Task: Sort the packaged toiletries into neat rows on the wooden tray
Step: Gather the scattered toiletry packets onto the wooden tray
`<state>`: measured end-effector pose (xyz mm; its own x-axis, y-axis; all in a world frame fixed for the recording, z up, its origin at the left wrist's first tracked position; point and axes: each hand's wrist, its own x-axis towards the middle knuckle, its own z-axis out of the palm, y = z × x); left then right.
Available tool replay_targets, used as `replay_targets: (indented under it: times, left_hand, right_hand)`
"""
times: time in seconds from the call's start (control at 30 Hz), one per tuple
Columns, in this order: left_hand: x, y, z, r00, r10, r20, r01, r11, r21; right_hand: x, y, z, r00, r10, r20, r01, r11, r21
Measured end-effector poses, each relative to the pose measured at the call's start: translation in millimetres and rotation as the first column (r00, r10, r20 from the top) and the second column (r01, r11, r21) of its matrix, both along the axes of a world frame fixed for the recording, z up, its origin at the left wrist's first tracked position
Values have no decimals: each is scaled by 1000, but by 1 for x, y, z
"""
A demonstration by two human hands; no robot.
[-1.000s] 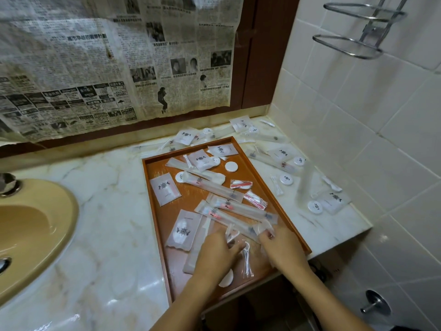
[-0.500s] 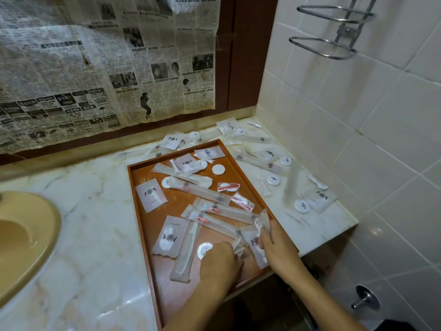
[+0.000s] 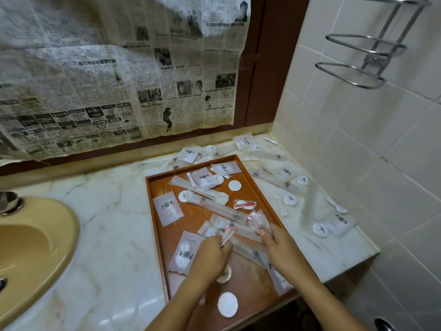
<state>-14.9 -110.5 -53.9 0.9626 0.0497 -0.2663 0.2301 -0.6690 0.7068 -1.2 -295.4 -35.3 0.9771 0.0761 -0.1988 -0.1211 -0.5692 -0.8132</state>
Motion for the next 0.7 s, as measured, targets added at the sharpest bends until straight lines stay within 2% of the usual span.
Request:
replay_targets:
  times: [0.17, 0.3, 0.53, 0.6, 0.7]
  left_hand:
    - [17, 40, 12, 989, 82, 123, -63, 987, -149]
    - [31, 64, 10, 973, 161, 167, -147, 985, -93]
    - [85, 97, -3, 915, 277, 294, -249, 960, -131]
    - [101, 106, -13, 904, 312, 291, -285, 949, -132]
    - [121, 114, -23, 893, 358, 274, -344, 934, -99]
  right_hand:
    - [26, 25, 7, 998, 1, 68, 0, 1000, -19]
    - [49, 40, 4, 998, 8, 55, -8, 1000, -1]
    - [104, 60, 11, 998, 36, 44, -38, 998, 59]
    - [130, 66, 6, 997, 32, 68, -34, 999, 35]
    - [173, 75, -5, 990, 112, 91, -101, 989, -112]
